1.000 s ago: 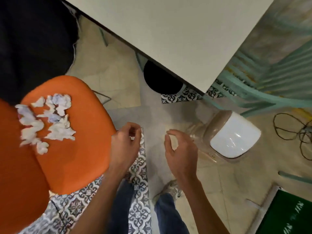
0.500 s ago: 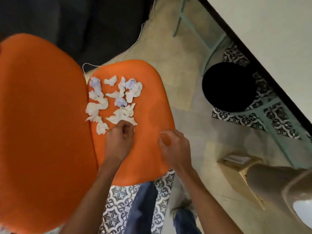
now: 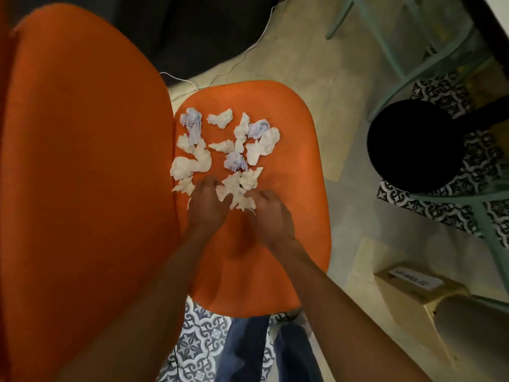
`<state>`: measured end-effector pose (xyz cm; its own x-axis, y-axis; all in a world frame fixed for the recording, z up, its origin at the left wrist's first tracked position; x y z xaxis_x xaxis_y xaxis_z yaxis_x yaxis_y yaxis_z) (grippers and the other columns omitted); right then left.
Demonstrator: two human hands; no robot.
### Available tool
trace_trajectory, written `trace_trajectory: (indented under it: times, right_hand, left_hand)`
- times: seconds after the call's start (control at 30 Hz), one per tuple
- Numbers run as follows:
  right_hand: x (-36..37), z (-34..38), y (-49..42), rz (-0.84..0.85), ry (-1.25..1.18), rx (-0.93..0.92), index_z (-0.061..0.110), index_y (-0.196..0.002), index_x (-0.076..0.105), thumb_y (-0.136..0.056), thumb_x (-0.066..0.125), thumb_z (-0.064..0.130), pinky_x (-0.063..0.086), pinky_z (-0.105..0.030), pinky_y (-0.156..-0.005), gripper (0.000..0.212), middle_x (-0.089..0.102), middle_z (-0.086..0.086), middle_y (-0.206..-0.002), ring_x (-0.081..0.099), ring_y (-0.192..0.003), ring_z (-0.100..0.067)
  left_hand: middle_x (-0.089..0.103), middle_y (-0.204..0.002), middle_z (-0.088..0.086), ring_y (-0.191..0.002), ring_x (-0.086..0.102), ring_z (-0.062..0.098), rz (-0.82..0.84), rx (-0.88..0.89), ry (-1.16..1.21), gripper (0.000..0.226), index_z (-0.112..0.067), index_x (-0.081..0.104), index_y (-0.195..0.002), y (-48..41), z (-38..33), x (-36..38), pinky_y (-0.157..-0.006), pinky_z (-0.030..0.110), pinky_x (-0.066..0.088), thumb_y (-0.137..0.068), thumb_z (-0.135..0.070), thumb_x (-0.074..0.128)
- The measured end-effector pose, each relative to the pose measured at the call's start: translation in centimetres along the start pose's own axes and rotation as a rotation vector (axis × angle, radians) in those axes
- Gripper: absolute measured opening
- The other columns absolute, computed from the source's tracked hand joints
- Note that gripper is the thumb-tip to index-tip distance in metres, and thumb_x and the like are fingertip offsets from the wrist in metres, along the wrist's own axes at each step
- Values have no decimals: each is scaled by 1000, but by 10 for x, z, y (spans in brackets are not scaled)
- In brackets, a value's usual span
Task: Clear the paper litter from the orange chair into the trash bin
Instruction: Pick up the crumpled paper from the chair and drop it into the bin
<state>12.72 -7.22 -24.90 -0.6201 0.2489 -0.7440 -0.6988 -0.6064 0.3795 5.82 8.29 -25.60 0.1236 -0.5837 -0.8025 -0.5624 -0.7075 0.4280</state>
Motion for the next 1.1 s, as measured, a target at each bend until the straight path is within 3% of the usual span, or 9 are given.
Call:
trace_trajectory:
  times: [0.13, 0.23, 0.37, 0.53, 0.7, 0.87, 1.0, 1.1]
  right_hand:
    - [27, -9, -19, 107, 77, -7, 45, -146, 54, -99, 63, 14, 56, -45, -99, 57, 42, 2, -160, 53, -138, -28]
    - [40, -19, -20, 151, 145, -54, 39, -146, 58, -99, 67, 13, 56, -45, -102, 55, 35, 1, -164, 43, -147, -28]
    - [39, -36, -14, 122, 76, -46, 24, -139, 65, -96, 68, 14, 58, -40, -96, 44, 47, -4, -148, 53, -132, -28]
    - [30, -53, -5, 34, -49, 18, 16, -131, 73, -103, 63, 13, 58, -39, -92, 30, 60, -6, -127, 65, -113, -27]
    - [1, -58, 7, -128, -245, 109, 23, -136, 70, -106, 65, 21, 58, -34, -92, 31, 68, -2, -126, 68, -107, -20]
    - [-37, -52, 31, -283, -477, 87, 30, -133, 65, -103, 73, 25, 54, -15, -82, 32, 75, 7, -116, 69, -98, -8]
    - [-52, -49, 48, -264, -827, 122, 28, -126, 69, -102, 74, 33, 64, -38, -79, 24, 76, 17, -105, 74, -94, -12]
    - [-64, -56, 69, -285, -943, 123, 23, -121, 72, -101, 75, 30, 67, -42, -75, 22, 76, 16, -107, 75, -97, -11]
  left_hand:
    - [39, -163, 9, -148, 41, 34, 95, 4, -93, 79, -21, 40, -155, -21, 10, 33, -114, 51, 46, -92, -54, 74]
    - [39, -163, 12, -149, 38, 37, 102, 30, -127, 74, -19, 46, -154, -23, 23, 50, -118, 55, 42, -93, -49, 75]
    - [59, -148, 12, -135, 55, 35, 92, 23, -32, 49, -15, 61, -142, -20, 31, 51, -111, 53, 49, -100, -37, 70]
    - [65, -142, 11, -132, 59, 34, 64, 65, 8, 37, -14, 64, -141, -12, 24, 36, -112, 51, 50, -105, -21, 62]
    - [66, -143, 9, -131, 61, 31, 88, 120, 66, 35, -16, 64, -141, -4, 11, 25, -112, 51, 50, -108, -16, 53]
    - [73, -125, 7, -110, 70, 26, 67, 231, 45, 31, -14, 67, -135, 11, -14, 12, -98, 49, 59, -110, -21, 49]
    - [72, -105, 7, -95, 65, 21, 122, 334, 43, 32, -17, 71, -114, 35, -45, 15, -91, 47, 58, -109, -27, 41]
    - [63, -106, 3, -103, 56, 22, 228, 431, 63, 41, -21, 69, -121, 70, -78, 24, -87, 36, 43, -103, -36, 36]
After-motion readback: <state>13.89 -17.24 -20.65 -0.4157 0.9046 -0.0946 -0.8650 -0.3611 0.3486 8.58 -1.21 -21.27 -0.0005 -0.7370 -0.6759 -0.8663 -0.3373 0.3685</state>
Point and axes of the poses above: each hand's wrist, its own y-axis away from the middle knuckle, its own x-axis out of the palm, z = x × y, the point moved 9 cm from there along -y, towards the middle knuckle
